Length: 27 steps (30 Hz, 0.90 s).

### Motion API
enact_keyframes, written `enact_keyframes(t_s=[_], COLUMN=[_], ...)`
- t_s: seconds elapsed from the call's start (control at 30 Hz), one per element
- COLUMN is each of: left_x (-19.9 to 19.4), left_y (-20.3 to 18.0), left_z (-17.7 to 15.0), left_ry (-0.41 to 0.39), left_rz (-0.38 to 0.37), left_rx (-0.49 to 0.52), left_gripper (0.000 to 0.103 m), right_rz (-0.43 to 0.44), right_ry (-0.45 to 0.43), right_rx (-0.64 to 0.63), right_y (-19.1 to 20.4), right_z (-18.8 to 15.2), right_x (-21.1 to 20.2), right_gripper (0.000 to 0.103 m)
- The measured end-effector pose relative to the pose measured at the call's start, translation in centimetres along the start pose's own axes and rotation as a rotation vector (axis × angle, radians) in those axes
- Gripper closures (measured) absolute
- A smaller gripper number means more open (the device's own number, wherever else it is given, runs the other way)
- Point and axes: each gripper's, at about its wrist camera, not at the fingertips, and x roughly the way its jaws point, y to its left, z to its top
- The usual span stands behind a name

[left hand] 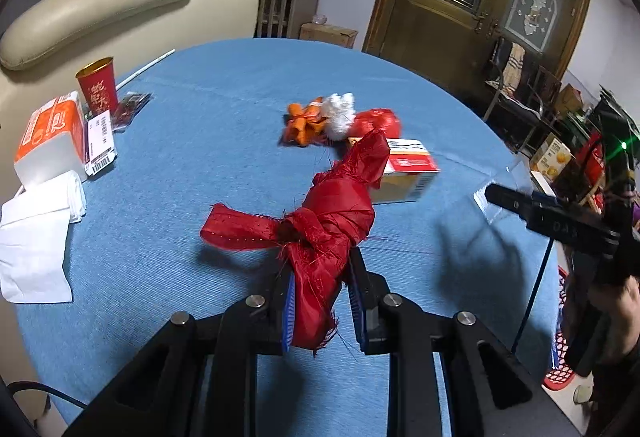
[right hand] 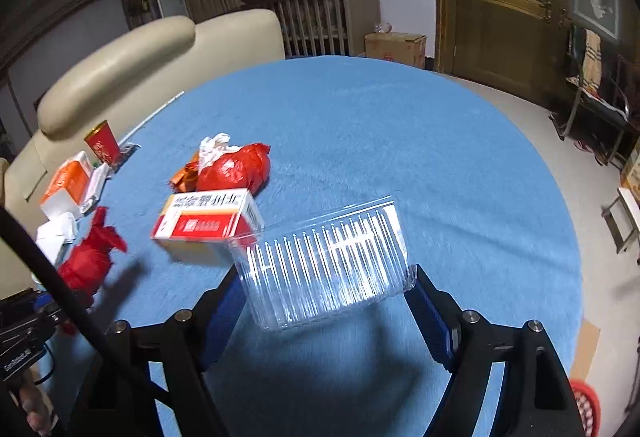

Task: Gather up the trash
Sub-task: 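Carry the red ribbon and clear tray over the red wastebasket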

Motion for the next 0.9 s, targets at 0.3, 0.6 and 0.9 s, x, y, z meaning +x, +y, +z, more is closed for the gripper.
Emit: enact_keyframes(t_s=[0.3,0.6,0.9], left_x=[-1.4,-2.0,-2.4], left_y=[-2.8,-6.3,-9.5], left_z=[-0.6,-1.3,-1.7], left_ry=[-0.006,-0.002,-0.001], left_rz=[-0.036,-0.083,-0.121], left_rx=[0.052,0.116,0.186], left_gripper=[0.079,0.079,0.079], right_rz=[0.012,-0.006,-0.063], right_ry=[-0.034,-0.068,-0.084], right_rx=[0.125,0.213,0.275], right_y=[-1.4,-3.0,-5.6], right_z=[-4.3,-8.0,-10.1], right_x=[-4.7,-9.1,-11.5], right_gripper=[0.022,0.022,0.022])
